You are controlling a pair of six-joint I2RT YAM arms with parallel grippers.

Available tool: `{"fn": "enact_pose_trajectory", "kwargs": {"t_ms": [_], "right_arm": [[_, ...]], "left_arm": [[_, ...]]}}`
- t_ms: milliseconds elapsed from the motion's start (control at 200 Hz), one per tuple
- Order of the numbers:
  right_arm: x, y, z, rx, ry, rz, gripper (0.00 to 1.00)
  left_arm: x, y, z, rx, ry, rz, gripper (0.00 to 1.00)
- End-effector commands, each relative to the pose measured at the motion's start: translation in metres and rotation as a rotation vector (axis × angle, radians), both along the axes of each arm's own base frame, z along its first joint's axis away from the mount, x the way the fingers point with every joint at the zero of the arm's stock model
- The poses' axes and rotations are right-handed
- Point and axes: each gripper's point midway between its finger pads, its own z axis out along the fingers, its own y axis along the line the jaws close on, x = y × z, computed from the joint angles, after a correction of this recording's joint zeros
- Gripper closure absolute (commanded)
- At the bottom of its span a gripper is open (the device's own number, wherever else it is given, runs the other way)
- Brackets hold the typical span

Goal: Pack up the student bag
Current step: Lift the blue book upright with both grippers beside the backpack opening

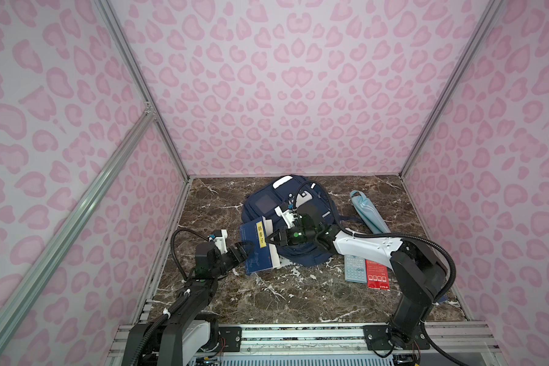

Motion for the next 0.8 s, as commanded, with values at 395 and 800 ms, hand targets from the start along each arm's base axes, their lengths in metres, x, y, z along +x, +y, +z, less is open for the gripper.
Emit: {"fn": "enact_pose_trajectory", "kwargs": {"t_ms": [395, 800], "right_arm": [[0.005, -0.032, -0.009, -0.017, -0.035, -0.004, 0.89], [0.009, -0.075, 0.007, 0.116, -0.132, 0.024, 0.02]], "left_arm": [[-0.010, -0.031, 0.042, -0.014, -0.139, -0.118, 0.97], [-0.032, -0.082, 0.143, -0.222, -0.316, -0.295, 0.96]]}}
